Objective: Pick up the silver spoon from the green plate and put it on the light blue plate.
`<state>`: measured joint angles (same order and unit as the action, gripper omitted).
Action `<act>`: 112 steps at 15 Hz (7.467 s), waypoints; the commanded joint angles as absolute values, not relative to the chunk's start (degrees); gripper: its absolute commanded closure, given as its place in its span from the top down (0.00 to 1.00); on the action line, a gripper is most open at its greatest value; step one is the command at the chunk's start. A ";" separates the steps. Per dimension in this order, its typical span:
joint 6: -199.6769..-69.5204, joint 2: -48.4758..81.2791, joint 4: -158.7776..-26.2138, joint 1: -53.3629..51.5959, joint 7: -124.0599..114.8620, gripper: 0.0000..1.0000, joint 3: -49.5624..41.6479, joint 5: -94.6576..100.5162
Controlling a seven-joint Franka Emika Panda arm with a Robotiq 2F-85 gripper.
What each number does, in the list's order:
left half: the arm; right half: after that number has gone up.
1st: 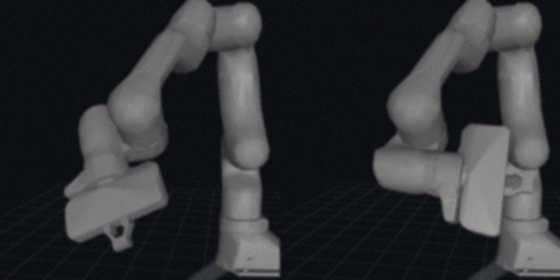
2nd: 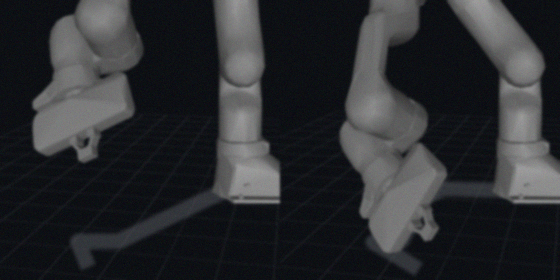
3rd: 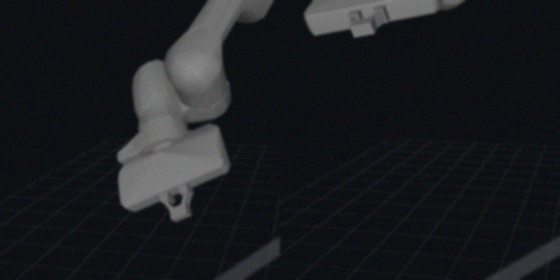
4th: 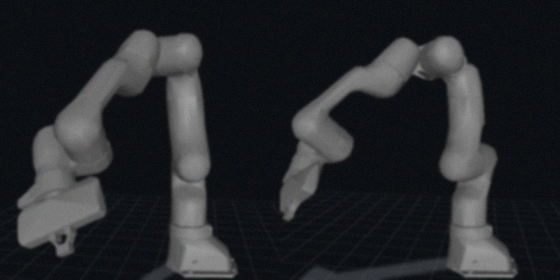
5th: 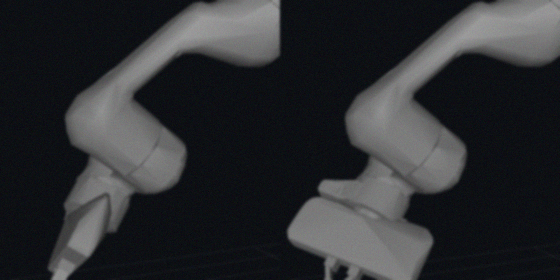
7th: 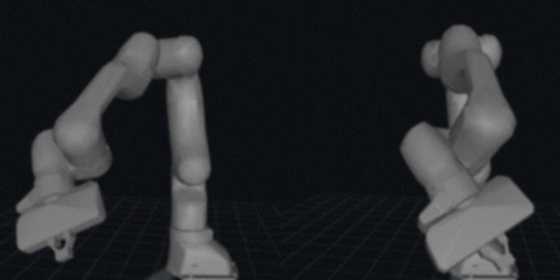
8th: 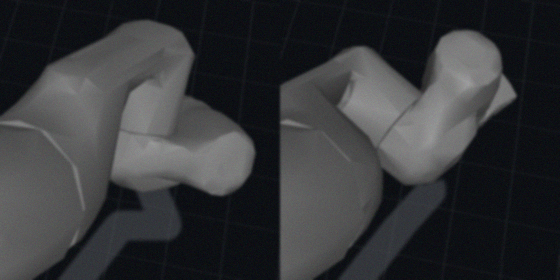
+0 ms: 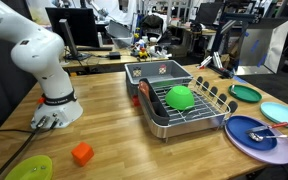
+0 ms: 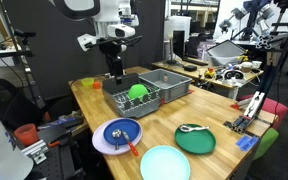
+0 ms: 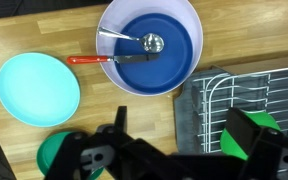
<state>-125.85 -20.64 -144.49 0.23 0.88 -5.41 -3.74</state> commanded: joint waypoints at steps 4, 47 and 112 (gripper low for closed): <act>-131.56 -14.83 -140.89 1.96 -5.25 1.00 -4.42 -4.85; -132.50 38.73 -94.47 12.12 -23.53 1.00 -6.48 -22.54; -128.67 61.40 -71.11 14.08 -32.59 0.62 -8.66 -20.13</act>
<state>-130.08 60.43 -72.56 14.20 -31.63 -8.65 -20.74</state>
